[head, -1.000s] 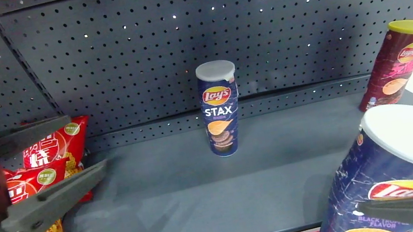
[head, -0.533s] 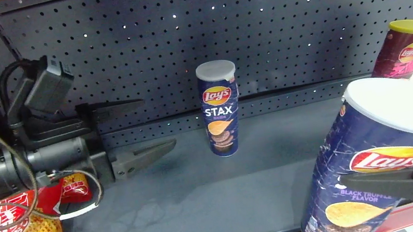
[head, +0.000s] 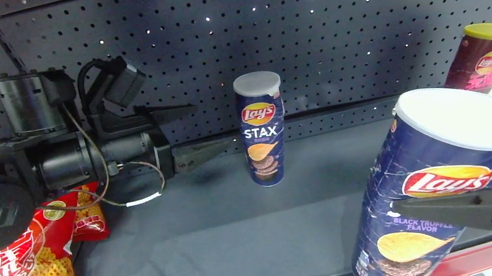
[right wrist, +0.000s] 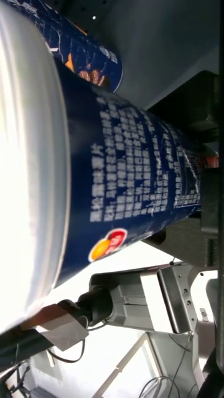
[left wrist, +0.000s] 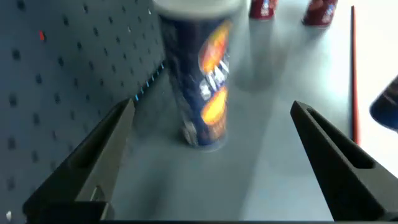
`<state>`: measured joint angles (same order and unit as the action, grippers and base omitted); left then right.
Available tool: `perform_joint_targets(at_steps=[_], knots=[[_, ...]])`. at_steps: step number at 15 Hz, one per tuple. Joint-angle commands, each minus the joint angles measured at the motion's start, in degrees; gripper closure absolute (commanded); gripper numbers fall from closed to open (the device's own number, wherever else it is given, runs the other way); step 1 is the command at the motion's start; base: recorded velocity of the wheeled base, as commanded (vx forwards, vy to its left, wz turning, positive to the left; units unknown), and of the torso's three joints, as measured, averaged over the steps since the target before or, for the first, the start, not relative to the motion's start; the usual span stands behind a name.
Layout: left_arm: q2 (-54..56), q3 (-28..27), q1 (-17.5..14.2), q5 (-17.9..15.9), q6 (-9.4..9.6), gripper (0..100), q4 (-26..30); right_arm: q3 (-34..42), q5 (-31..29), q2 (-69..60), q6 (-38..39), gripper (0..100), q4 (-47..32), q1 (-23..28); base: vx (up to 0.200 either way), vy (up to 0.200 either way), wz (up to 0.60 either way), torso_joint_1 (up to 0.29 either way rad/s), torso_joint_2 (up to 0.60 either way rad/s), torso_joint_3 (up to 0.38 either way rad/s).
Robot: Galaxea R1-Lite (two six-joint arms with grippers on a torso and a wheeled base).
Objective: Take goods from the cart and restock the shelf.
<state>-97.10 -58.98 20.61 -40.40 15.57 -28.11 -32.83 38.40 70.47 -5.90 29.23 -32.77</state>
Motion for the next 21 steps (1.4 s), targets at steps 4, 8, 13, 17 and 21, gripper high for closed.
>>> perform_joint_targets(at_steps=[4, 8, 13, 17, 21], knots=[[-7.0, -4.4, 0.7, 0.2, -0.01, 0, 0.2, 0.0, 0.0, 0.0, 0.1, 100, 0.0, 0.0, 0.000, 0.000, 0.00, 0.000, 0.00, 0.000], [-9.8, -6.5, 1.0, 0.2, 0.08, 0, 0.1, 0.4, 0.1, 0.2, 0.0, 100, 0.0, 0.0, 0.000, 0.000, 0.00, 0.000, 0.00, 0.000], [-12.9, -9.4, 1.3, -0.3, 0.17, 0, -0.1, 0.8, 0.1, 0.5, 0.0, 100, 0.0, 0.0, 0.000, 0.000, 0.00, 0.000, 0.00, 0.000], [-17.2, -13.9, 2.8, -0.4, 0.17, 0, -0.2, 1.1, 0.1, 0.6, 0.0, 100, 0.0, 0.0, 0.000, 0.000, 0.00, 0.000, 0.00, 0.000], [-19.5, -16.1, 3.8, -0.7, 0.17, 0, -0.6, 1.2, 0.1, 1.1, 0.1, 100, 0.1, 0.1, 0.000, 0.000, 0.00, 0.000, 0.00, 0.000]])
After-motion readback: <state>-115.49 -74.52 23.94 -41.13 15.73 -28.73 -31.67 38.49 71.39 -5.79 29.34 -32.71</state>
